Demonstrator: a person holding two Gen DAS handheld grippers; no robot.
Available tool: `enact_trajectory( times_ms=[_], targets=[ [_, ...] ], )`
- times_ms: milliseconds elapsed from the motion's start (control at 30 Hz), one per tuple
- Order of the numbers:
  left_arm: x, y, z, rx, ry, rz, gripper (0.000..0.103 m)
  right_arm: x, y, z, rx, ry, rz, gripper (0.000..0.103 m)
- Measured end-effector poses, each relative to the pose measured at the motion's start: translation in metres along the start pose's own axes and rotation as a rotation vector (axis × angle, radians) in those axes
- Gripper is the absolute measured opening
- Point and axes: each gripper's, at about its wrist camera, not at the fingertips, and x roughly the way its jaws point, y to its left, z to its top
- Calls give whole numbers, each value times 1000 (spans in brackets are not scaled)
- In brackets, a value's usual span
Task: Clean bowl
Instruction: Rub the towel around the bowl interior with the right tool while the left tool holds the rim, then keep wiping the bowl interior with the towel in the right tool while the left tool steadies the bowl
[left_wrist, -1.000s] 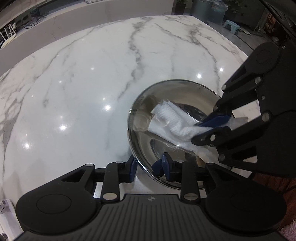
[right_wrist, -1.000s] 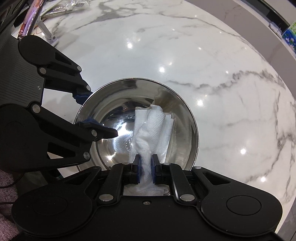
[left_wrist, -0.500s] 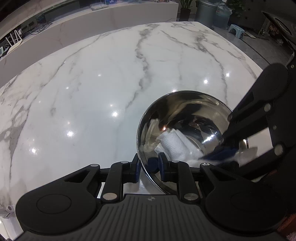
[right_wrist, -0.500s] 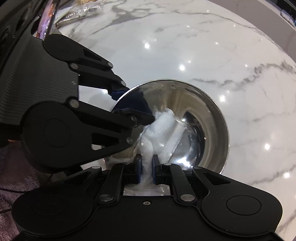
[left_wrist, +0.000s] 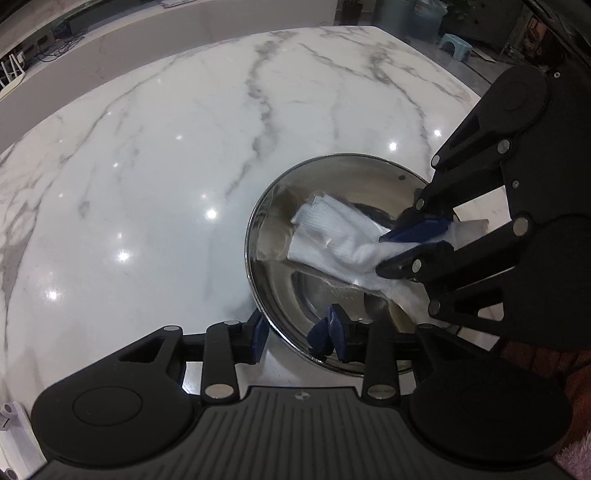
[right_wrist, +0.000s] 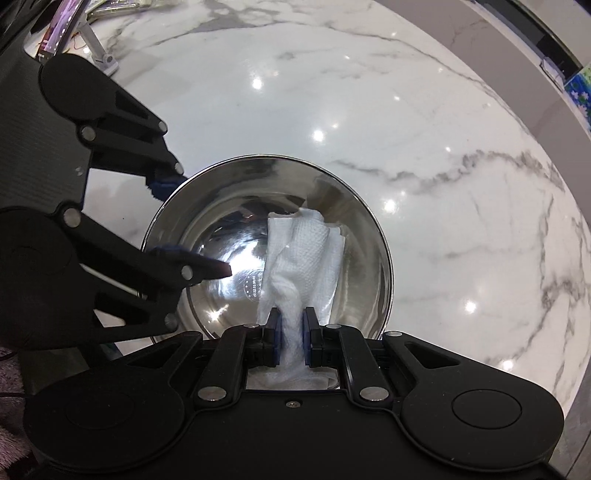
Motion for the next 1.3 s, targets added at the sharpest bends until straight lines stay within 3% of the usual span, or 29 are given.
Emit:
enact_trajectory(
  times_ms=[167,300,400,500,700,867,967,1167,1300],
  targets=[
    [-1,0,3,6,-35,57,20,-8,5,-5,16,7,27,9],
    [0,-2,6,6,-49,92,20,-17,5,-10,93,-8,202,9],
    [0,-3,8,3,-52,98,20,-20,10,-13,91,-2,251,9],
    [0,-2,6,7,-56,96,20,-23,15,-15,67,19,229,9],
    [-1,-1,6,8,-50,89,20,-32,28,-21,-56,45,14,9],
    [1,-4,2,11,1,29,34,-39,30,-28,-43,37,17,9],
    [0,-4,-1,23,8,10,34,-44,27,-33,-15,32,36,9],
    [-1,0,0,14,-8,19,24,-55,30,-44,7,27,43,9],
    [-2,0,3,11,-50,75,18,-61,34,-51,24,21,70,9]
  ],
)
